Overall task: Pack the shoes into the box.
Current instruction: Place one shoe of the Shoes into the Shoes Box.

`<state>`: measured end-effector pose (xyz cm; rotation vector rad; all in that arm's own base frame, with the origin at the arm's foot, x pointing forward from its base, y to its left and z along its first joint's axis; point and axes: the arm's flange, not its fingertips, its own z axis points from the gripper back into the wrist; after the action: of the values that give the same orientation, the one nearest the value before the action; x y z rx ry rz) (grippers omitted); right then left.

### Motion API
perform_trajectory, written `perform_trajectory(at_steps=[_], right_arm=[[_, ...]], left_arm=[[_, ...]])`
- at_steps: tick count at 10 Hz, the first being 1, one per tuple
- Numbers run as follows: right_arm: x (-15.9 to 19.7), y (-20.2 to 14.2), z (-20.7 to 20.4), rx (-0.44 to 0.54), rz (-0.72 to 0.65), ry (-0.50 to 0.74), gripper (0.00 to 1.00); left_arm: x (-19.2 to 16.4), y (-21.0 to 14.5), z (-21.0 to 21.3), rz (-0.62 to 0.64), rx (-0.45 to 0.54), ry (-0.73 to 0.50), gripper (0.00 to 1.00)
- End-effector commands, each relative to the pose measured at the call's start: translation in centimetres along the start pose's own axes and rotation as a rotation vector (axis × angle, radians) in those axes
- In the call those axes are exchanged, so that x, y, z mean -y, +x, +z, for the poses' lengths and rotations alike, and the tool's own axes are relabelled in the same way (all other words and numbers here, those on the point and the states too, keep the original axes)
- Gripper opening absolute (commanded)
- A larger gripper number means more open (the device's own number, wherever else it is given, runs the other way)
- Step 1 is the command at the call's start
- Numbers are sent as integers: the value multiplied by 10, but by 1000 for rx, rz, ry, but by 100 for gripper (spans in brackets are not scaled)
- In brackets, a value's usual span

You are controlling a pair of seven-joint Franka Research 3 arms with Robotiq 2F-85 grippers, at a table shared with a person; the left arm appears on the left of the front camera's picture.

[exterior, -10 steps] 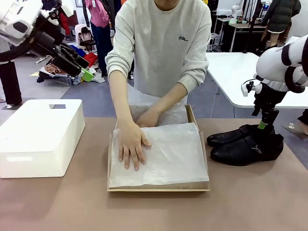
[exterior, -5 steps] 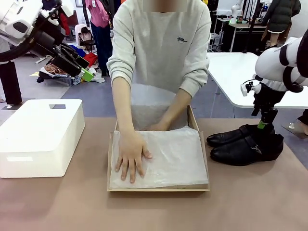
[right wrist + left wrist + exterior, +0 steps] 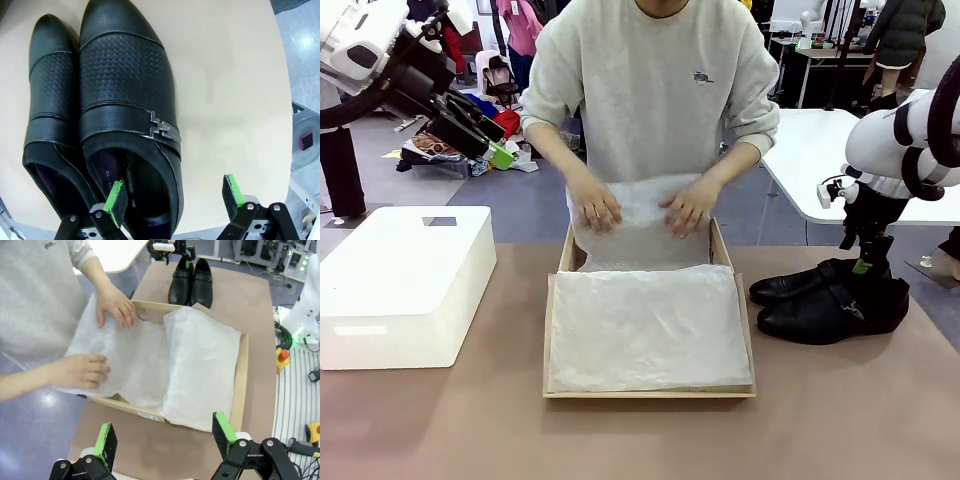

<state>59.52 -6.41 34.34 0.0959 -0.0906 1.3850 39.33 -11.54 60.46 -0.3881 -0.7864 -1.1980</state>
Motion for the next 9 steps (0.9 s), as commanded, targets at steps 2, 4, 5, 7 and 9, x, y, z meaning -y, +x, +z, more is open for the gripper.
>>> perform_trajectory(at_steps=[2, 4, 5, 7, 9], right_arm=[[12, -1, -5, 18, 17, 28, 100], [15, -2, -6, 13, -2, 37, 94], [15, -1, -6, 13, -7, 46, 76], [16, -1, -7, 18, -19, 61, 40], [18, -1, -7, 21, -34, 82, 4]], left_arm=[[-1, 1, 1, -2, 19, -9, 100], [-1, 1, 1, -2, 19, -9, 100], [-1, 1, 1, -2, 19, -9, 100], [-1, 1, 1, -2, 19, -9, 100], [-1, 1, 1, -2, 19, -9, 100]])
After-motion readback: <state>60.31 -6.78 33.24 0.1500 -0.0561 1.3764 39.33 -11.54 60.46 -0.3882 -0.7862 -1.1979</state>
